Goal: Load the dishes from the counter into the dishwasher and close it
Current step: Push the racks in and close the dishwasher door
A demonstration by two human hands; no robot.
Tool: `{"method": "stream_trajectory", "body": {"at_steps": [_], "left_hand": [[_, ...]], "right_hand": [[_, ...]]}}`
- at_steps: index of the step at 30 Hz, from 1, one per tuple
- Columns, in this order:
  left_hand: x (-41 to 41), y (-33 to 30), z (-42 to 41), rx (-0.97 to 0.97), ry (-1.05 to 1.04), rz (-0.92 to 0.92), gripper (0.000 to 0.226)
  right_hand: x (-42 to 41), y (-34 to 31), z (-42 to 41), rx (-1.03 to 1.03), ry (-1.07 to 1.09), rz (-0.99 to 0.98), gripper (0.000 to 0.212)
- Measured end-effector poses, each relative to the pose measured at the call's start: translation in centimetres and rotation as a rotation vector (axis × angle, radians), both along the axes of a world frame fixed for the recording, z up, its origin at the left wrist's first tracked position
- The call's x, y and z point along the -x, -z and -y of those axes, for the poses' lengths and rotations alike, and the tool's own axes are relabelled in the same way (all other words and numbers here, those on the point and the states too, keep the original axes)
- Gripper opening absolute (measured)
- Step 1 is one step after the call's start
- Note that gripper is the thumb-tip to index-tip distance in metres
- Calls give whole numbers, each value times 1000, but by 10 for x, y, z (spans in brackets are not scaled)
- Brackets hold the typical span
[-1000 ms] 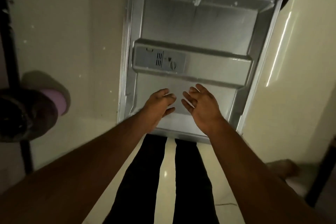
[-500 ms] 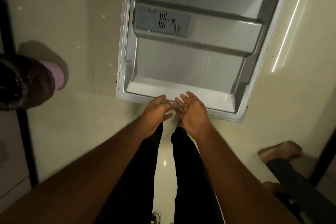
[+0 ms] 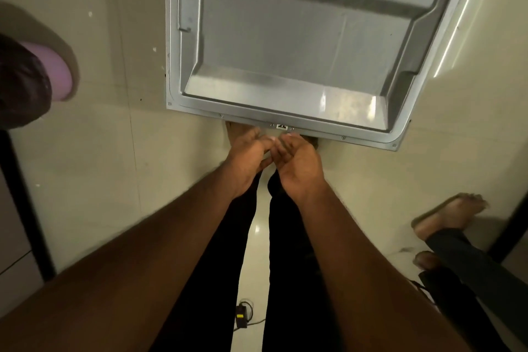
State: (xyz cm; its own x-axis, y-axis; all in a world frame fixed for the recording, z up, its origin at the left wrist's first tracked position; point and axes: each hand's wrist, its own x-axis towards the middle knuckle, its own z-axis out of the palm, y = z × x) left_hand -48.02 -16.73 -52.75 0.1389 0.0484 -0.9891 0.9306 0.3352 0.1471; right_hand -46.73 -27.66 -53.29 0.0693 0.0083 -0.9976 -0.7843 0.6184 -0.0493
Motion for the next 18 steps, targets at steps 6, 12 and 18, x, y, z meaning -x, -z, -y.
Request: {"method": "stream_trajectory", "body": {"at_steps": [6, 12, 18], "left_hand": [[8, 16, -7, -19, -2, 7, 63], [10, 27, -12, -32, 48, 33, 49], [14, 24, -18, -7, 281, 151, 77]], "right_hand": [[12, 24, -14, -24, 102, -50, 28], [10, 47, -20, -3, 245, -56, 62], [1, 67, -22, -2, 446, -22, 82]]}}
